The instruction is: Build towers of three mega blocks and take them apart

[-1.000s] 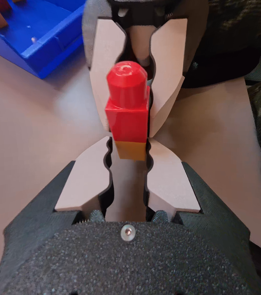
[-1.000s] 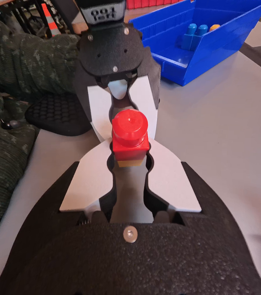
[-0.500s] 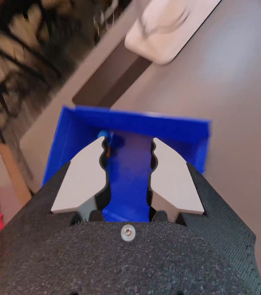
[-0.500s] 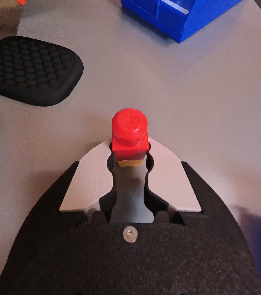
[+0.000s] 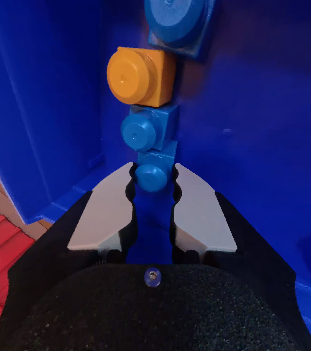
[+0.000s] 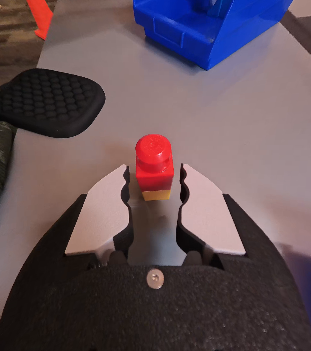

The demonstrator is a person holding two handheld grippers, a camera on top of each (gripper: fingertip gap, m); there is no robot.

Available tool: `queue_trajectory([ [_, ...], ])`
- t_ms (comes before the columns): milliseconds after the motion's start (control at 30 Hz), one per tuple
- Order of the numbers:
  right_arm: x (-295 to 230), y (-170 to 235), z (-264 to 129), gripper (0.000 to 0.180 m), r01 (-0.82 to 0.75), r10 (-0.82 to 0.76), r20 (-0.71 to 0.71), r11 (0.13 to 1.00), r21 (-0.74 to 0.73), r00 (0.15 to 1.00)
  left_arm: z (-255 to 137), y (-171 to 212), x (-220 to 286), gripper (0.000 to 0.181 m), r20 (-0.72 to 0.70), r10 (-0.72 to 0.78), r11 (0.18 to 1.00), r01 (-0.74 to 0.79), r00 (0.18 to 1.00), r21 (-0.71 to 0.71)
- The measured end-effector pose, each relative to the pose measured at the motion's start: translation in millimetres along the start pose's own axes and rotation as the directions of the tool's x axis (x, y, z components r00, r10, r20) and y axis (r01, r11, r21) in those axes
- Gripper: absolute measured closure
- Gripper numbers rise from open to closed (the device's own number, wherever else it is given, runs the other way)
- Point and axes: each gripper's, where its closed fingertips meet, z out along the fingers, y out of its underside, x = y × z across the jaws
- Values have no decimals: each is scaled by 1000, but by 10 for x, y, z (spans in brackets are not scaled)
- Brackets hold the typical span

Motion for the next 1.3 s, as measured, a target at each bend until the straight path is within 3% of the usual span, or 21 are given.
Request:
queue_trajectory([
  [133,23,-31,-45,128,-1,1,-11,1000,12,1000,-424,1,109,145,9,68,997,-68,998,32],
  [267,41,88,-14,120,-18,18,-2,999,-49,1000,-1218,-233,385,145,60,128,958,-139,990,250],
  [467,-34,327,168,114,-5,9,27,988,-155,1000,-2271,-696,1548,145,70,336,731,-307,939,609],
  [533,-41,315,219,120,9,-7,18,989,-145,1000,-2475,-776,2014,145,62,420,648,-347,905,678],
  [567,-46,305,233,130,16,-14,15,990,-140,1000,-2549,-799,2244,145,56,462,610,-363,885,704],
  [600,-48,287,236,143,22,-21,10,990,-136,1000,-2603,-814,2457,145,54,502,577,-381,863,723],
  [833,-185,91,192,143,56,-60,-20,981,-186,998,-2625,-810,3475,145,75,687,446,-500,723,742],
  [1100,-378,63,294,143,100,-115,-32,952,-290,993,-2292,-790,3915,146,36,790,447,-614,613,651],
  [1300,-350,130,304,143,99,-125,-62,943,-319,990,-2205,-810,3978,146,10,788,481,-626,615,614],
])
